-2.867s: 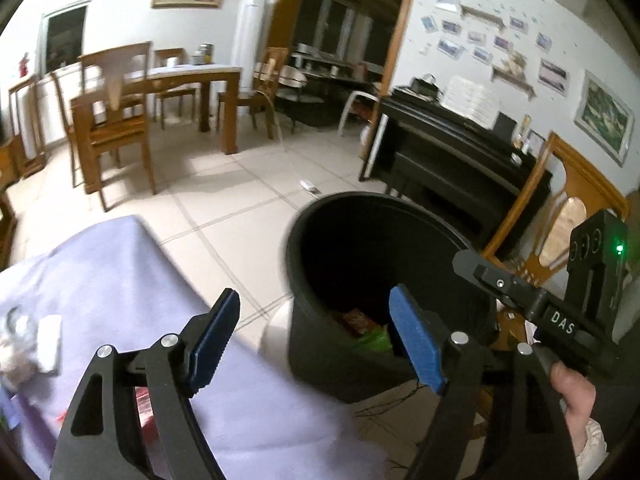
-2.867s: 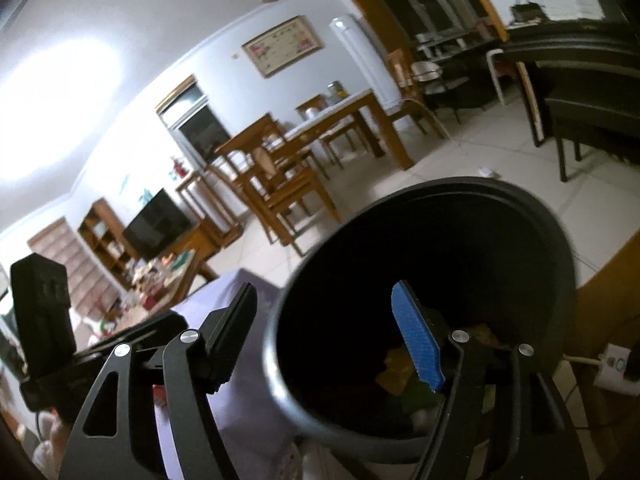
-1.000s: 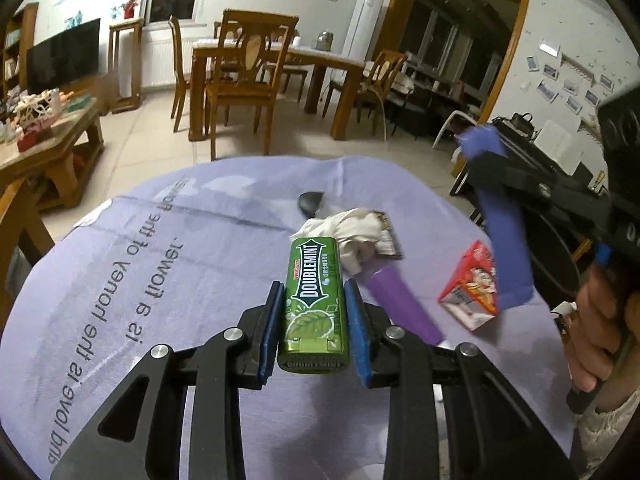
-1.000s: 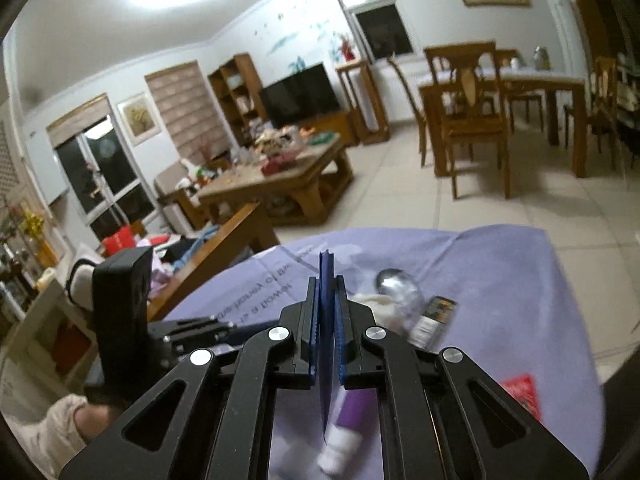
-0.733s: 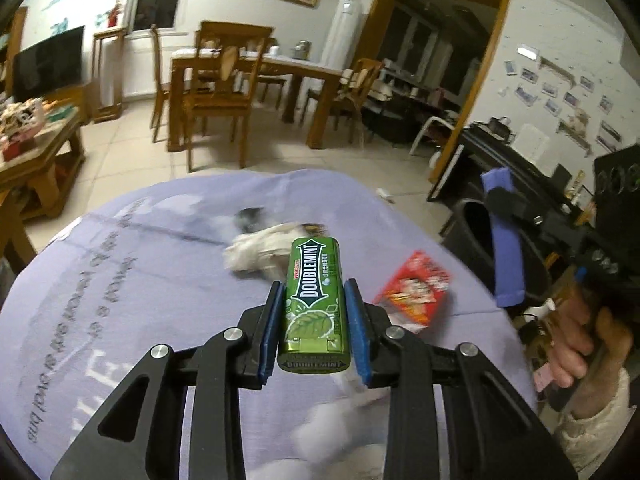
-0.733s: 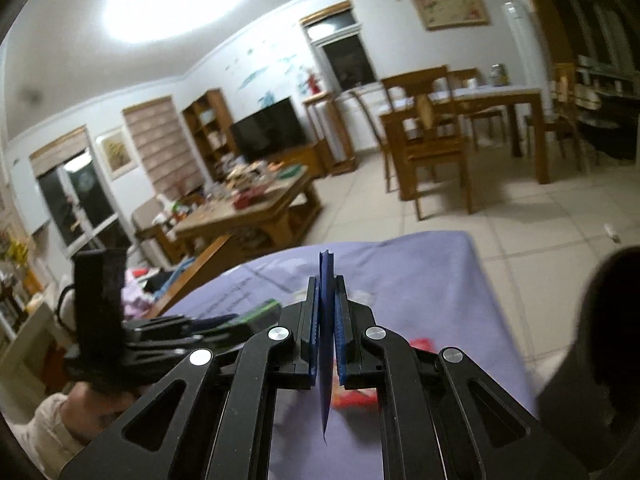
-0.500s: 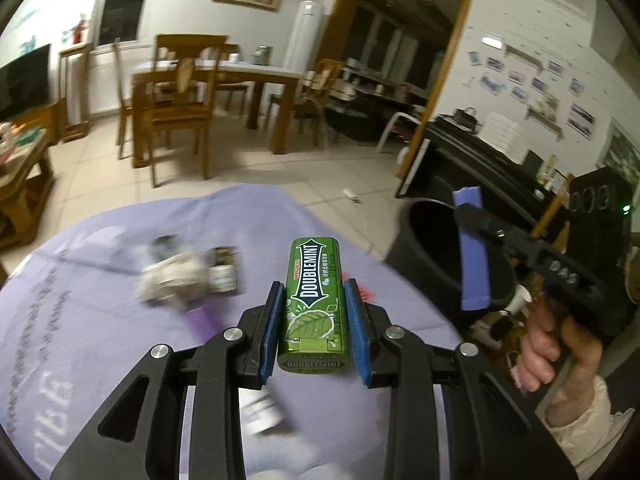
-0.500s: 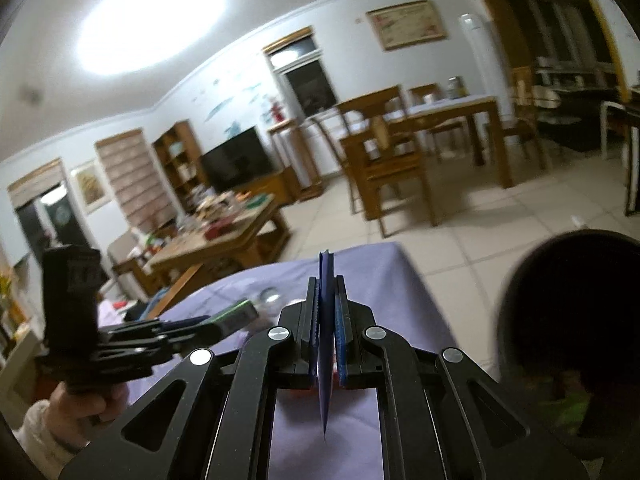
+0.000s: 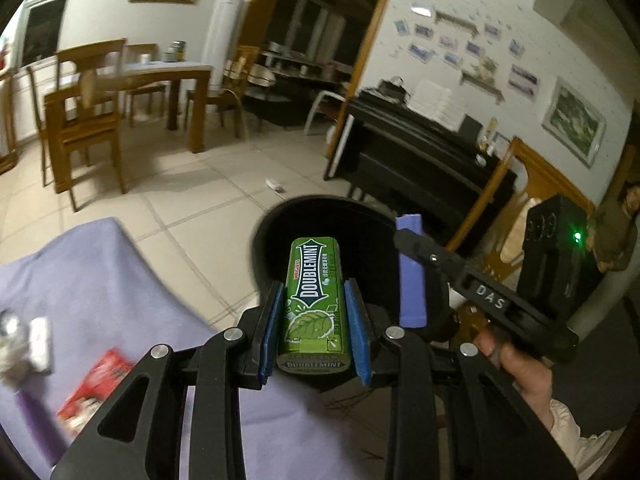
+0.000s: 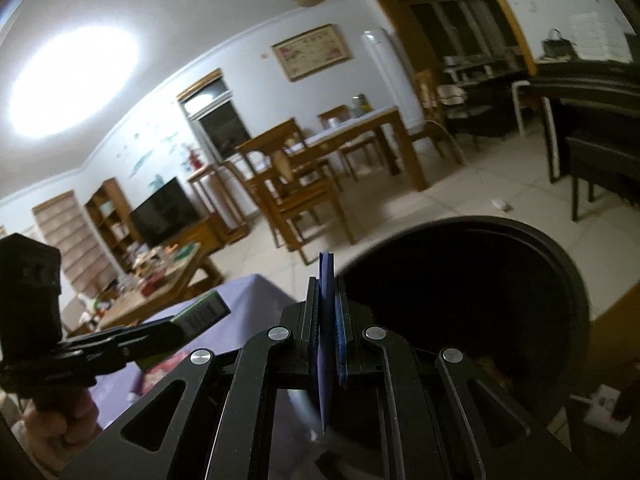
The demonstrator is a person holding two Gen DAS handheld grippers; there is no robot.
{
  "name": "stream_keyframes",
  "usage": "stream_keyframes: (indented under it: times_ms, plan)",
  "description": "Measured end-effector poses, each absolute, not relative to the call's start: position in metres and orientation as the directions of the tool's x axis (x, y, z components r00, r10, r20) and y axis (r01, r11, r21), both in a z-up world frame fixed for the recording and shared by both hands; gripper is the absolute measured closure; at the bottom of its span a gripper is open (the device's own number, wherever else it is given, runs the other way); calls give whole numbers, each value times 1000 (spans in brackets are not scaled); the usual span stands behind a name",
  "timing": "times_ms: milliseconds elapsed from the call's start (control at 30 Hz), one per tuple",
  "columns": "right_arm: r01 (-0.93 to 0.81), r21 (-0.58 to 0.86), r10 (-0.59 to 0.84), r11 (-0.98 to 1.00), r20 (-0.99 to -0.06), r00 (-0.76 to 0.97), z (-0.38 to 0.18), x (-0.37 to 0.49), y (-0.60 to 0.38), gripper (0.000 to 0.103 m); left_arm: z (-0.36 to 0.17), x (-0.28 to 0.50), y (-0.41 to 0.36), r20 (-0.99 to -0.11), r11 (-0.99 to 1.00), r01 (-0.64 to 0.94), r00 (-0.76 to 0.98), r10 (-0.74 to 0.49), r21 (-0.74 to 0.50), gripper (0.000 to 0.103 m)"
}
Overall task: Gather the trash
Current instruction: 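Carry the gum pack and blue tube to the bin and release both, then grasp the white tissue with the left gripper while the right grasps the red milk box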
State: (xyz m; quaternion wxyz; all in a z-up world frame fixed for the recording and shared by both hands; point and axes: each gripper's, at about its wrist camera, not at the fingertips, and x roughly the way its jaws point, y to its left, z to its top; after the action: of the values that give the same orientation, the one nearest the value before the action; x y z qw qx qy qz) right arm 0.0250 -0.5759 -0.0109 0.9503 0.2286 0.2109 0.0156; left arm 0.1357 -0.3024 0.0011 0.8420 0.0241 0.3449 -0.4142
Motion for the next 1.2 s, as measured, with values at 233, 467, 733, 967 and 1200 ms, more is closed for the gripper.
stream_keyframes:
  times_ms: [233,467,733,967,1200]
  plan:
    - [126,483,103,867,-421,901,-45,16,-629,95,-16,138,-350,-646,631,744,374,-665,-220,72]
    - [135,508,114,851,-429,896,-59,18,-641,92,-32,143,-376,-681,634,744,353,-641,-211,72]
    - [162,521,91,838,-426,900,-58,8,-653,49,-18,134,-378,-652,658,736,420,-631,-162,35]
    - [136,512,118,848,-433,894,-48,7,-628,43,-6,136,-334,-648,702,687,451,-613,-186,35]
    - [25,473,219,881,-452,865,-26,33,-548,29,1,145,-232,-644,816,545,556,-525,-195,35]
